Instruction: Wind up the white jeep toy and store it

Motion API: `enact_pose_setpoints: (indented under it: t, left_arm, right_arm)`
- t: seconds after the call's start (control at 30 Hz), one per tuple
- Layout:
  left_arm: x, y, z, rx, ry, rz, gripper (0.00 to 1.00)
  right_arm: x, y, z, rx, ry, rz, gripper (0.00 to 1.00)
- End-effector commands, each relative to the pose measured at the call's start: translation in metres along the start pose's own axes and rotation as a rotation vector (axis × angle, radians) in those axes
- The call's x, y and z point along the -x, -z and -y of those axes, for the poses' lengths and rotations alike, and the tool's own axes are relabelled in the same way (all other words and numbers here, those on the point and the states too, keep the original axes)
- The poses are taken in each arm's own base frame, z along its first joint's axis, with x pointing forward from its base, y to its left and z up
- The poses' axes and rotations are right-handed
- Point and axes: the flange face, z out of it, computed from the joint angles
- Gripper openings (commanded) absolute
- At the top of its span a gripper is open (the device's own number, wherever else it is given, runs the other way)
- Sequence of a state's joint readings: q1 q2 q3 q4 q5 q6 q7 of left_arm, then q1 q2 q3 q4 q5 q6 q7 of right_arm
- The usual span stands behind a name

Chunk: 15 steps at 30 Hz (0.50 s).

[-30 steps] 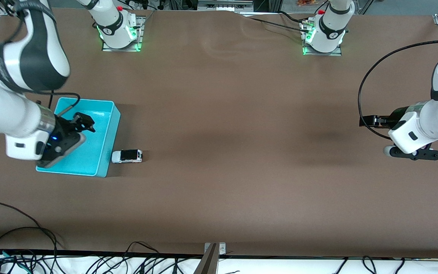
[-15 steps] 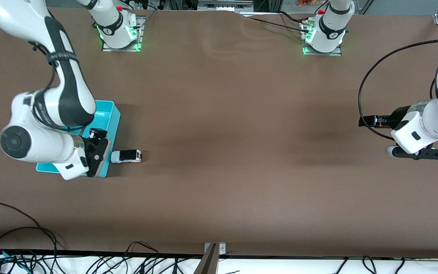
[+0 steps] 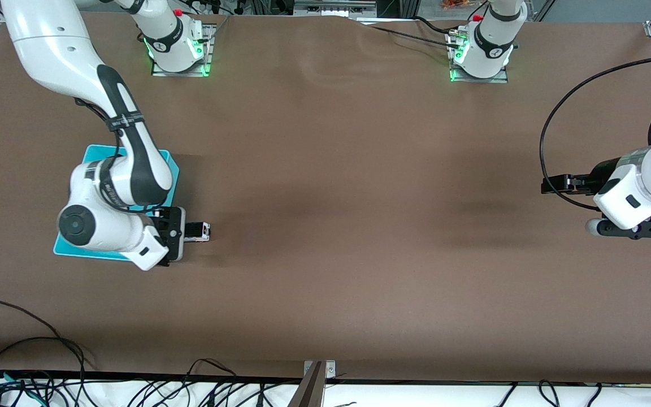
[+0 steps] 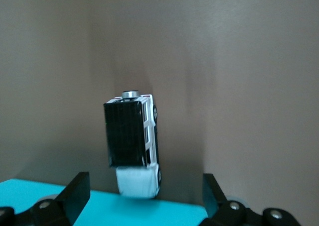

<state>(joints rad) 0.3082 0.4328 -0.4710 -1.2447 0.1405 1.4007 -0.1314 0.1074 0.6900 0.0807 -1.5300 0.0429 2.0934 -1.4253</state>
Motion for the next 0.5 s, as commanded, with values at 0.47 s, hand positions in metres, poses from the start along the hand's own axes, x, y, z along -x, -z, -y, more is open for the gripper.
enact_pose_setpoints:
  t: [0.47]
  left_arm:
    - [0.088, 0.005, -0.01, -0.035, -0.059, -0.228, 1.0]
  right_arm:
    - [-0.01, -0.028, 0.029, -0.046, 0.039, -0.014, 0.85]
